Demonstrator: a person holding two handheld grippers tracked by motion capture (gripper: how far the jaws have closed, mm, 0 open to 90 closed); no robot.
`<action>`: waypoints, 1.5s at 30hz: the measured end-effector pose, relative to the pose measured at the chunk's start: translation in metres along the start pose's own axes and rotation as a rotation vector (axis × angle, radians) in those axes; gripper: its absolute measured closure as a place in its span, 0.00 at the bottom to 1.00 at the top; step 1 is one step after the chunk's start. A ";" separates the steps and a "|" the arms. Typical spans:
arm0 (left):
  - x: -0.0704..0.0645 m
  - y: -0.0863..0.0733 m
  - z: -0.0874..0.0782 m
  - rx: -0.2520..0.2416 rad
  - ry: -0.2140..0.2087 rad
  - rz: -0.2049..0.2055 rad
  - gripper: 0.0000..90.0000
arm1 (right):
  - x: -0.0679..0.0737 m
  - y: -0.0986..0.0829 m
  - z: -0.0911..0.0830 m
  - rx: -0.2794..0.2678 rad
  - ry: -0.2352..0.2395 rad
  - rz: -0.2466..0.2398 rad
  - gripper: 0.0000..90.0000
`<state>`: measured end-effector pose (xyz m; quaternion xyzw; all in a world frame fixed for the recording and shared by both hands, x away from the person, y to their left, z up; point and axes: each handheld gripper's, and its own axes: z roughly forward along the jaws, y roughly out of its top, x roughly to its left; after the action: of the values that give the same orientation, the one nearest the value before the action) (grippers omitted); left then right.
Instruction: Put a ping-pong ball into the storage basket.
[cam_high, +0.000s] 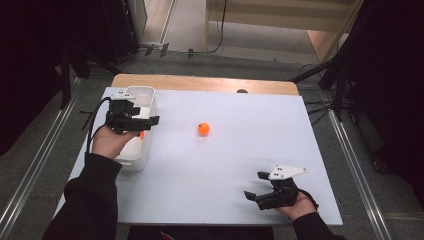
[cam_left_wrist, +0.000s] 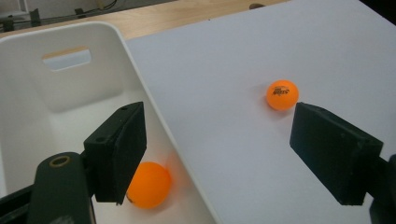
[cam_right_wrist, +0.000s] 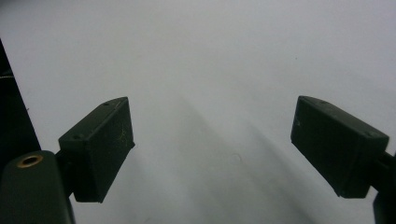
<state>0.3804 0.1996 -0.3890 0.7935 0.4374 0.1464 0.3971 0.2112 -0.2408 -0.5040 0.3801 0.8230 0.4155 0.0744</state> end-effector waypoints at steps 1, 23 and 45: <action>-0.001 0.000 0.000 -0.003 -0.008 0.002 0.21 | 0.000 0.000 0.000 0.001 0.000 0.001 0.13; -0.031 0.002 0.012 -0.028 -0.098 0.063 0.21 | 0.000 0.000 0.000 0.002 0.002 0.002 0.13; -0.056 0.000 0.036 -0.009 -0.121 0.104 0.21 | -0.001 -0.001 -0.001 -0.002 -0.004 0.008 0.13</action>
<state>0.3694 0.1365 -0.4052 0.8207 0.3702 0.1208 0.4182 0.2113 -0.2427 -0.5039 0.3842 0.8208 0.4160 0.0749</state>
